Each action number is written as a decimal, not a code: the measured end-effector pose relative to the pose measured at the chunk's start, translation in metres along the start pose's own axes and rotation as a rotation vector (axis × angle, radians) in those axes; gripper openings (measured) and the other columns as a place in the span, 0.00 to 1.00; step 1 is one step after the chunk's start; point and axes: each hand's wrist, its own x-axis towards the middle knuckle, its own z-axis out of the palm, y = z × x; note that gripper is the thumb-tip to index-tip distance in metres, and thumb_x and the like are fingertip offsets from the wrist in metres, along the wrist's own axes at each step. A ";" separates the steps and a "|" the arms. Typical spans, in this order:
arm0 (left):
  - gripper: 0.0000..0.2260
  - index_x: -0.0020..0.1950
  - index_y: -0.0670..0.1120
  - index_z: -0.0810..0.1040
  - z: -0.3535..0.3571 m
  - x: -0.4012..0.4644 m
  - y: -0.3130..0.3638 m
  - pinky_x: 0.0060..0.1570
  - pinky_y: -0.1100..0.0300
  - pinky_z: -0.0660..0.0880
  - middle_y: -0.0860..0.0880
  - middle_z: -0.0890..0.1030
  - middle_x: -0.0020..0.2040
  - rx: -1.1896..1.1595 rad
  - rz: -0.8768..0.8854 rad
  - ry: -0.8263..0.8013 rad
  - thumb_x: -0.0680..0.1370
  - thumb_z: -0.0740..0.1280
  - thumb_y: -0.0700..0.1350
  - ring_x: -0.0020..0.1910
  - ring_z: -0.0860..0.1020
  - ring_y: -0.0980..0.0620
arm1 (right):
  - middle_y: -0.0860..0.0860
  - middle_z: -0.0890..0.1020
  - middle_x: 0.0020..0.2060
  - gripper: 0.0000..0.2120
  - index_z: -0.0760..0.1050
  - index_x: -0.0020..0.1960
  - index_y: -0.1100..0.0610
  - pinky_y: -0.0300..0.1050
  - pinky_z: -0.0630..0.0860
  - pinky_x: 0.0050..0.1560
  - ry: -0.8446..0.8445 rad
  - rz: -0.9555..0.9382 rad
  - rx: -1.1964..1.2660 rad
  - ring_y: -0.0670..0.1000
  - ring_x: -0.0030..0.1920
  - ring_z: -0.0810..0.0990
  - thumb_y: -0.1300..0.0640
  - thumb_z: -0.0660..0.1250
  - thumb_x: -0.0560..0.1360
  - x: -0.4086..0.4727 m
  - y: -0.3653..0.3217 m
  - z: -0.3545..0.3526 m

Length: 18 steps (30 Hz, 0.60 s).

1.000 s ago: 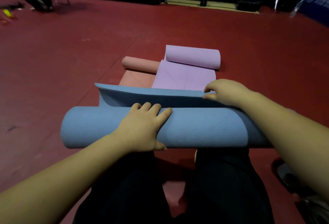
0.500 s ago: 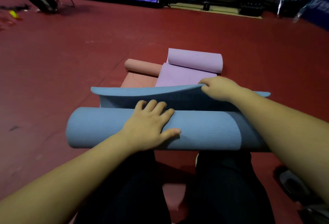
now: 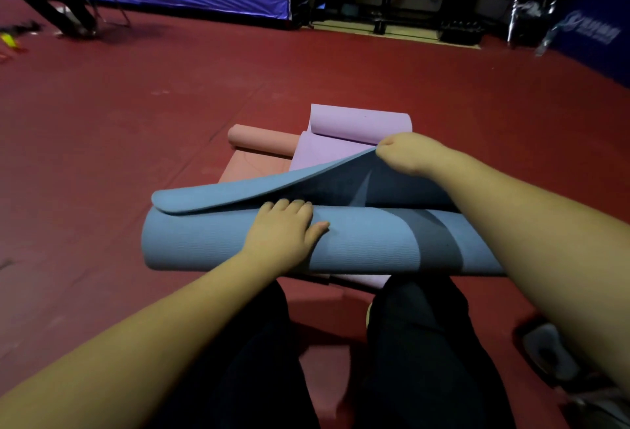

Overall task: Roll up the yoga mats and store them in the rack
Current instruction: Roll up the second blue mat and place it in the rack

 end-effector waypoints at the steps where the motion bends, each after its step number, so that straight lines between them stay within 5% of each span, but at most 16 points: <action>1: 0.30 0.54 0.44 0.80 0.002 -0.002 -0.002 0.46 0.49 0.70 0.46 0.81 0.53 0.015 -0.011 0.010 0.77 0.50 0.65 0.48 0.77 0.42 | 0.55 0.80 0.57 0.14 0.74 0.43 0.54 0.47 0.71 0.53 -0.008 0.006 0.012 0.55 0.51 0.74 0.55 0.52 0.80 0.000 0.000 0.001; 6: 0.44 0.53 0.42 0.79 -0.003 0.003 -0.002 0.43 0.49 0.68 0.44 0.75 0.48 0.097 0.018 -0.054 0.66 0.48 0.78 0.46 0.72 0.43 | 0.55 0.79 0.49 0.14 0.76 0.43 0.56 0.48 0.72 0.53 -0.057 0.031 0.036 0.57 0.51 0.76 0.55 0.53 0.80 -0.001 -0.001 0.005; 9: 0.50 0.62 0.40 0.73 0.006 -0.007 -0.009 0.48 0.45 0.72 0.40 0.76 0.53 0.185 0.151 -0.105 0.59 0.55 0.80 0.49 0.73 0.41 | 0.53 0.75 0.46 0.16 0.71 0.36 0.54 0.46 0.66 0.48 -0.098 0.027 -0.014 0.55 0.48 0.72 0.57 0.53 0.81 -0.002 -0.003 0.010; 13: 0.54 0.73 0.44 0.61 0.015 -0.014 -0.010 0.56 0.34 0.68 0.33 0.69 0.70 0.280 0.209 -0.152 0.56 0.76 0.69 0.57 0.73 0.33 | 0.53 0.77 0.47 0.17 0.71 0.35 0.53 0.48 0.69 0.50 -0.073 0.022 -0.018 0.56 0.48 0.73 0.55 0.52 0.81 -0.001 0.000 0.017; 18: 0.49 0.75 0.48 0.55 0.002 -0.003 -0.010 0.52 0.43 0.70 0.39 0.69 0.68 0.296 0.229 -0.212 0.63 0.74 0.65 0.57 0.72 0.38 | 0.51 0.73 0.40 0.17 0.69 0.34 0.54 0.45 0.64 0.46 -0.096 0.013 -0.001 0.54 0.46 0.71 0.57 0.53 0.81 -0.009 -0.002 0.024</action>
